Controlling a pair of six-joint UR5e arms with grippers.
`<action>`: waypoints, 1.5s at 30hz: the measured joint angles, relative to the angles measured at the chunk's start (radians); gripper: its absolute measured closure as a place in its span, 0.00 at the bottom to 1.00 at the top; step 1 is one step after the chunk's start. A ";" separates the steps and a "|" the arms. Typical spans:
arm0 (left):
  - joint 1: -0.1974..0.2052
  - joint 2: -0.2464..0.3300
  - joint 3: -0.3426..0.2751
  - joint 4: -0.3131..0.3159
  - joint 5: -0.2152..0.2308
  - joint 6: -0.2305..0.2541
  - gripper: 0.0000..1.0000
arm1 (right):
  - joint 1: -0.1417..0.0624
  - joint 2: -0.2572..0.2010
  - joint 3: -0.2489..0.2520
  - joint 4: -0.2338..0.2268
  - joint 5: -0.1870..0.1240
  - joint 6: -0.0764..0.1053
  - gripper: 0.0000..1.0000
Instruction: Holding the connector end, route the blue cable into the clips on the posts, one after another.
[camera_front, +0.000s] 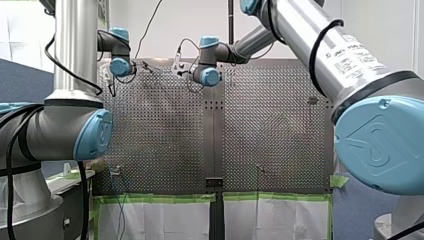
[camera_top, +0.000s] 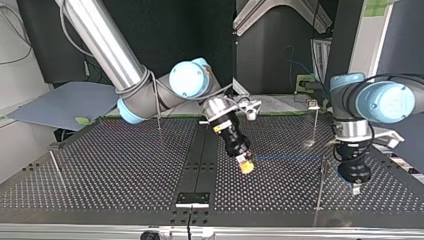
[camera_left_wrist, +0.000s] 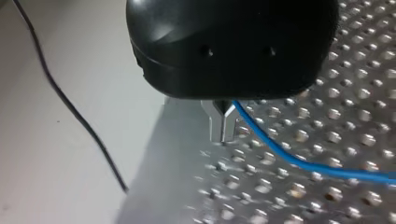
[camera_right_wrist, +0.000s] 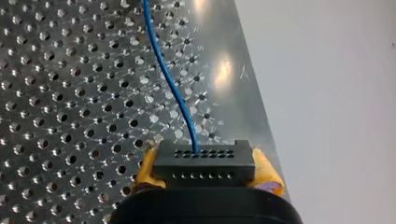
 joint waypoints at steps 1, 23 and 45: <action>0.002 -0.009 0.003 -0.002 0.006 -0.001 1.00 | -0.002 0.001 -0.004 0.000 0.000 0.000 1.00; 0.022 -0.044 0.015 0.041 0.050 -0.065 1.00 | -0.044 0.012 -0.044 0.001 -0.008 0.005 1.00; 0.020 -0.094 0.031 0.042 0.068 -0.103 0.89 | -0.069 0.030 -0.047 0.008 -0.017 0.008 1.00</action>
